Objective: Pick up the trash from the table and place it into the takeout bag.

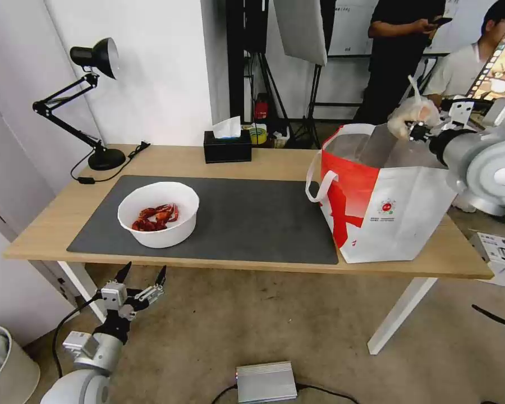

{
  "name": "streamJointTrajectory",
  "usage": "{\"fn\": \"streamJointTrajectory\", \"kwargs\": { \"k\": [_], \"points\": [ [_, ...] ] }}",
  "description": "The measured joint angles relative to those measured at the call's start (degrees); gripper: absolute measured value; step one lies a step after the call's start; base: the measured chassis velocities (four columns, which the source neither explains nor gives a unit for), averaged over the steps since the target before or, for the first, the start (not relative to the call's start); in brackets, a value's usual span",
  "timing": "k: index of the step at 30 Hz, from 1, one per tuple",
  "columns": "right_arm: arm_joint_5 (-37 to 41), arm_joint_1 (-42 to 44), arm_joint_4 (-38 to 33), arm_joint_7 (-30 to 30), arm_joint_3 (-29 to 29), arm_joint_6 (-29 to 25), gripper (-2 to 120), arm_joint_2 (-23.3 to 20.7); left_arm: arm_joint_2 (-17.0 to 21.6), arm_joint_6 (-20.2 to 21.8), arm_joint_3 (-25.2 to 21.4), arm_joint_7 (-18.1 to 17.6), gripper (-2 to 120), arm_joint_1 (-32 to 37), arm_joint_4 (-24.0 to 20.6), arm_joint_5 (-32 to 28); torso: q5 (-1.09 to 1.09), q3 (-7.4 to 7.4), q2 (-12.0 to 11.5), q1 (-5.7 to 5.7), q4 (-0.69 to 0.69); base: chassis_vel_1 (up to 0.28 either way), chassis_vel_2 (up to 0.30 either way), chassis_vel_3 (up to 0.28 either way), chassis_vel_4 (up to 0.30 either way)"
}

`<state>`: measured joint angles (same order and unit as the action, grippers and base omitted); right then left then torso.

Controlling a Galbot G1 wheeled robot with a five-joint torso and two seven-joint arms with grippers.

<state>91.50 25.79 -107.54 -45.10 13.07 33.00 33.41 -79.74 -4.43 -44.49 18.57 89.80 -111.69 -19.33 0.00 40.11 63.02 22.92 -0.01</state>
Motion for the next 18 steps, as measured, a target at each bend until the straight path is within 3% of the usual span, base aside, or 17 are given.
{"fn": "streamJointTrajectory", "kwargs": {
  "k": [2,9,11,18],
  "points": [
    [1.1,-0.2,0.1,-1.2,0.0,1.0,37,-0.4,-0.1,0.1,0.2,0.0,100,0.0,-0.2,0.0,0.00,0.00,0.0,0.00,0.00,0.000,0.000,0.000,0.000],
    [2.9,0.1,-0.4,-2.1,0.3,1.1,59,-0.5,-0.1,0.2,0.4,0.0,100,0.3,-0.8,0.2,0.00,0.00,0.0,-0.01,0.00,0.000,0.000,0.000,0.000],
    [3.7,0.2,-0.6,-2.5,0.5,1.1,71,-0.8,-0.1,0.3,0.4,0.0,100,0.4,-1.0,0.3,0.00,0.00,0.0,0.00,0.00,0.000,0.000,0.000,0.000],
    [6.5,0.3,-1.0,-3.4,1.1,0.7,92,-0.8,-0.2,0.4,0.5,0.0,100,0.6,-1.7,0.4,0.00,0.00,0.0,0.00,0.01,0.000,0.000,0.000,0.000]
  ]
}}
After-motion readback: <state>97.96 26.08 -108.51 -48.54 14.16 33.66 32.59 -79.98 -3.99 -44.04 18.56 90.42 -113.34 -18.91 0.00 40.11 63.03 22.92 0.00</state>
